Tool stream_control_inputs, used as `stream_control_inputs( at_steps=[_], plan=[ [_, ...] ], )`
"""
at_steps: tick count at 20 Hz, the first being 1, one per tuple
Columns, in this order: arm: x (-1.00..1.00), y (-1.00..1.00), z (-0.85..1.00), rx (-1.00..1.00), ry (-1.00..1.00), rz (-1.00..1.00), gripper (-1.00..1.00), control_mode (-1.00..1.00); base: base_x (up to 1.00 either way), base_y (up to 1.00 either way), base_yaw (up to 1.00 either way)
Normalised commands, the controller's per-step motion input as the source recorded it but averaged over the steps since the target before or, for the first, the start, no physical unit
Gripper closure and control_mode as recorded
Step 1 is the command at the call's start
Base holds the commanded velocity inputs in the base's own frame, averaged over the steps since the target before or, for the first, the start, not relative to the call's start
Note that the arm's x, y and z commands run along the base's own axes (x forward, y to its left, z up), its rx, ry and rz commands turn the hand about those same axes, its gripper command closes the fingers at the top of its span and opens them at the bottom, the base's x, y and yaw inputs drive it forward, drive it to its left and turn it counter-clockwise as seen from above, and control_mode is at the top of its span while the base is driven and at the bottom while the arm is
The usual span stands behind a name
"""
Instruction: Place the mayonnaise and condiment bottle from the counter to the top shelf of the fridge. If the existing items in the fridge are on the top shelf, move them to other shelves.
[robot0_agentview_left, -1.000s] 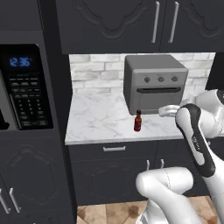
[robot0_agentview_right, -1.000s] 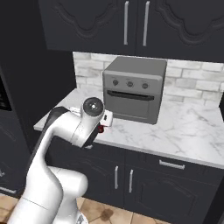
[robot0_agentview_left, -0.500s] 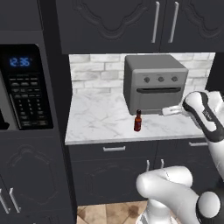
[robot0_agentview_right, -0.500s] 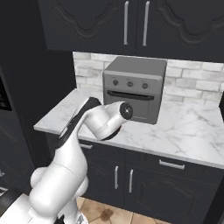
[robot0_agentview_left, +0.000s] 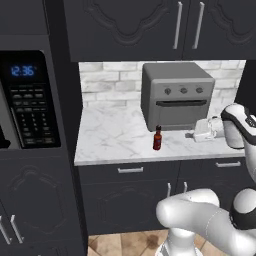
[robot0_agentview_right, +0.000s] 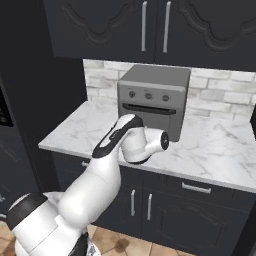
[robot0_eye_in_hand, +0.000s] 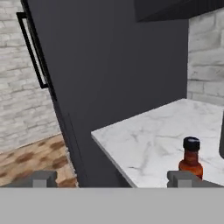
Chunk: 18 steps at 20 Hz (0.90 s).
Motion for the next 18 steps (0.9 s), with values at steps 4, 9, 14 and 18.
stream_control_inputs(
  at_steps=[4, 9, 14, 18],
  plan=[
    [0.00, 0.15, -0.05, 0.01, -0.33, 0.22, -1.00, -1.00, 0.00, 0.00, 0.00],
    [0.05, 0.19, 0.00, 0.00, -0.22, 0.10, -1.00, -1.00, 0.00, 0.00, 0.00],
    [0.11, 0.06, 0.00, -0.02, -0.09, 0.13, -1.00, -1.00, 0.00, 0.00, 0.00],
    [0.04, 0.00, -0.06, -0.01, -0.01, 0.07, -1.00, -1.00, 0.00, 0.00, 0.00]
  ],
)
